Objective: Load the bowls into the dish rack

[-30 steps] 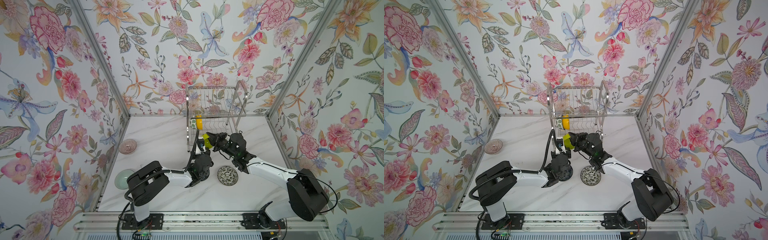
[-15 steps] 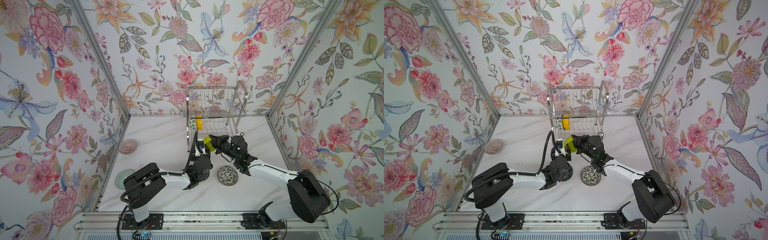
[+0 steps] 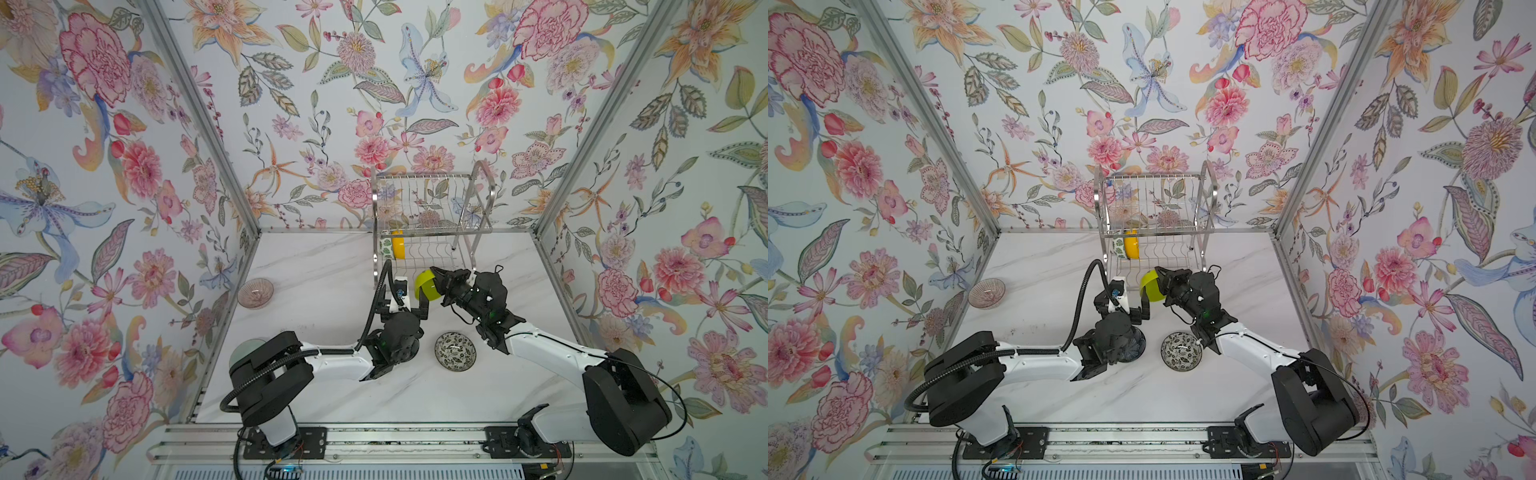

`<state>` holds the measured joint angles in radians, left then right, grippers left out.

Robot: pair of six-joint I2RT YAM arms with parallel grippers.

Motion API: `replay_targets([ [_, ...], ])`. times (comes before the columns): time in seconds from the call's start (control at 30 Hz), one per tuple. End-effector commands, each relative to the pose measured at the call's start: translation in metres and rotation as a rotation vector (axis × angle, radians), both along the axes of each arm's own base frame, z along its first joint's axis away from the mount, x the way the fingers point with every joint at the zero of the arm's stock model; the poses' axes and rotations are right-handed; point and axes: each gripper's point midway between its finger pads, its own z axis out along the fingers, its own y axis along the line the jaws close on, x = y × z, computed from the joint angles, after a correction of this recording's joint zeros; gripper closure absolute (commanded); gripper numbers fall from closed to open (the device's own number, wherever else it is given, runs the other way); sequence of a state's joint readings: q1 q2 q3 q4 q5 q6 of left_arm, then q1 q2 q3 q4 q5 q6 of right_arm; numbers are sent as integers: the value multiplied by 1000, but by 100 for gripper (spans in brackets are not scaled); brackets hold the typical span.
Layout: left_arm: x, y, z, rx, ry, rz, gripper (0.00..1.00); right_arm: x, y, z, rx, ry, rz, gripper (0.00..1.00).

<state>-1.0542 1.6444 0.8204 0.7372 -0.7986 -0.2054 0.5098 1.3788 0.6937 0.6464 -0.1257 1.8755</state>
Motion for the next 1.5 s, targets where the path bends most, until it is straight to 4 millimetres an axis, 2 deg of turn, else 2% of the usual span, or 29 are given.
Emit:
replay_targets([
  [0.0, 0, 3, 16, -50, 31, -35, 1, 5, -22, 4, -64, -84, -53, 100],
  [0.03, -2, 6, 29, -79, 27, -56, 1, 6, -25, 5, -80, -103, -54, 100],
  [0.3, 1, 27, 36, -244, 127, -187, 1, 14, -42, 37, -230, -395, -58, 100],
  [0.57, 15, 19, 23, -303, 260, -254, 1, 14, -35, 51, -323, -564, -24, 100],
  [0.67, 20, 15, 16, -365, 312, -263, 1, 16, -33, 55, -296, -619, -17, 100],
  [0.83, 25, 4, 10, -455, 361, -301, 1, 24, -29, 52, -259, -670, -4, 100],
  [1.07, 28, -15, -3, -503, 422, -345, 1, 42, -13, 38, -292, -691, 59, 100],
  [1.47, 28, -5, -16, -481, 457, -284, 1, 72, -3, 17, -290, -671, 86, 100],
])
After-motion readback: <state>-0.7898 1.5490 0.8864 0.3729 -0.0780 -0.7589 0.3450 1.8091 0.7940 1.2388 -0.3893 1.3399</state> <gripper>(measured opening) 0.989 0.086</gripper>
